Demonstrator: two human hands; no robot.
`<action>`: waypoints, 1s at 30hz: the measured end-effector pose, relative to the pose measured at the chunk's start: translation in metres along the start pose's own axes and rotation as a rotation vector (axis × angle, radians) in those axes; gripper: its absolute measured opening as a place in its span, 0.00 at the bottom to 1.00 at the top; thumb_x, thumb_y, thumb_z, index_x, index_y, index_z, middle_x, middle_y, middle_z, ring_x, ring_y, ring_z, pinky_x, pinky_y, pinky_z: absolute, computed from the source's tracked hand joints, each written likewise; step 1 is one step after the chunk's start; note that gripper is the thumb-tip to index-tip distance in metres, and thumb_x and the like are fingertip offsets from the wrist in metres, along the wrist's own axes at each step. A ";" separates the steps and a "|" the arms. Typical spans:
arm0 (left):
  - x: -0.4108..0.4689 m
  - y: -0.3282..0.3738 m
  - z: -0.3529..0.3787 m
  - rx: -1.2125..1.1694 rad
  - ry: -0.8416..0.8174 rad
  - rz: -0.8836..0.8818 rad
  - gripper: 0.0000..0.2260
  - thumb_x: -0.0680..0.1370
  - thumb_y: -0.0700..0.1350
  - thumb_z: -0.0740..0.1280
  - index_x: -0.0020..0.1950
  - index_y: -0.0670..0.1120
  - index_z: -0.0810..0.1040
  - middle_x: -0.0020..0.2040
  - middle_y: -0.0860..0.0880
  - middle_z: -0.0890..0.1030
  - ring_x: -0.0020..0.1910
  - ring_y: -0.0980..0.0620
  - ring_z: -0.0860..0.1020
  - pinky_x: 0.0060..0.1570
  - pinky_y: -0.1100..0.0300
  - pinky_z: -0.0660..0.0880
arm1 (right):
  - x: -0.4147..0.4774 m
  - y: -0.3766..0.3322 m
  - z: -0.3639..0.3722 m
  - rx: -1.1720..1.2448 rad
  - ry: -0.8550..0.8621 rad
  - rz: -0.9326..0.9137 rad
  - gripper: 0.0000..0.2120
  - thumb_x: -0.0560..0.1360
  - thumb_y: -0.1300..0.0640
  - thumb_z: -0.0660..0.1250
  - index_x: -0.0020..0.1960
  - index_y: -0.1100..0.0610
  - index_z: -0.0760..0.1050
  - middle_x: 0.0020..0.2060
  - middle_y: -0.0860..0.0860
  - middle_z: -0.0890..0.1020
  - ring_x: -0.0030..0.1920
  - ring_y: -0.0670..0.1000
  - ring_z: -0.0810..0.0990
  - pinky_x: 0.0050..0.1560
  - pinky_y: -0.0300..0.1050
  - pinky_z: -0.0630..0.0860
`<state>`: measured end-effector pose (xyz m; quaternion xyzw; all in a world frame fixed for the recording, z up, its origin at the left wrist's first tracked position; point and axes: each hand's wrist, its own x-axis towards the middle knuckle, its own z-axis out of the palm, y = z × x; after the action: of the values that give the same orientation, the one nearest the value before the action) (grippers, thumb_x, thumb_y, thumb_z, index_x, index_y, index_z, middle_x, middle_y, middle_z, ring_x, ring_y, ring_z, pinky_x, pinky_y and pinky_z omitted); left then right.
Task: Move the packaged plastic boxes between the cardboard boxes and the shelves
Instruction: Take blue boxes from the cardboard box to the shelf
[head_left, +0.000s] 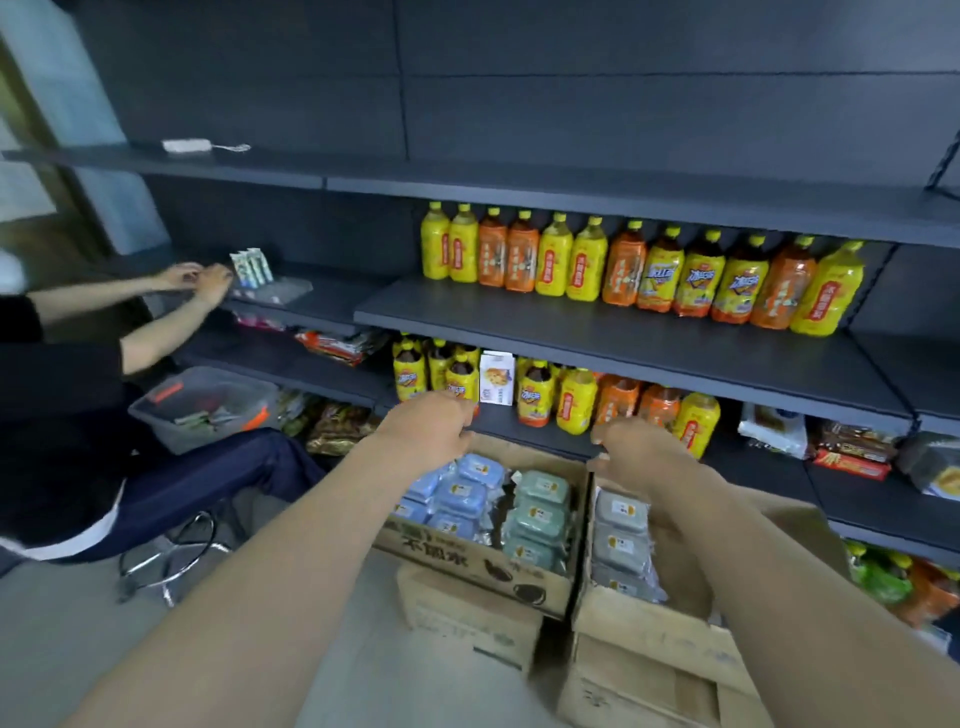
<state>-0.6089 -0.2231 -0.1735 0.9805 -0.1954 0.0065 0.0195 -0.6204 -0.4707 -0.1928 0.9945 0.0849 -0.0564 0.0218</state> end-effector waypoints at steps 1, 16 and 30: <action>-0.011 -0.014 0.000 -0.020 0.005 -0.003 0.10 0.80 0.48 0.60 0.54 0.43 0.75 0.53 0.46 0.75 0.53 0.46 0.74 0.50 0.52 0.74 | 0.000 -0.017 0.001 0.009 -0.015 -0.013 0.19 0.78 0.48 0.61 0.65 0.56 0.70 0.62 0.55 0.75 0.62 0.56 0.74 0.57 0.49 0.74; 0.002 -0.174 0.104 -0.138 -0.228 -0.133 0.09 0.80 0.46 0.60 0.55 0.43 0.76 0.53 0.46 0.76 0.51 0.48 0.77 0.49 0.57 0.71 | 0.134 -0.131 0.097 0.180 -0.248 -0.031 0.18 0.77 0.49 0.62 0.64 0.54 0.72 0.61 0.54 0.76 0.61 0.55 0.74 0.56 0.47 0.74; 0.160 -0.262 0.205 -0.341 -0.467 -0.258 0.09 0.78 0.46 0.62 0.55 0.44 0.77 0.55 0.47 0.80 0.54 0.48 0.77 0.52 0.59 0.71 | 0.277 -0.135 0.187 0.374 -0.488 0.208 0.18 0.79 0.51 0.60 0.66 0.55 0.70 0.61 0.55 0.76 0.59 0.54 0.76 0.54 0.45 0.73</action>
<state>-0.3597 -0.0512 -0.3846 0.9548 -0.0669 -0.2542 0.1388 -0.3926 -0.3015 -0.4147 0.9417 -0.0369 -0.3055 -0.1359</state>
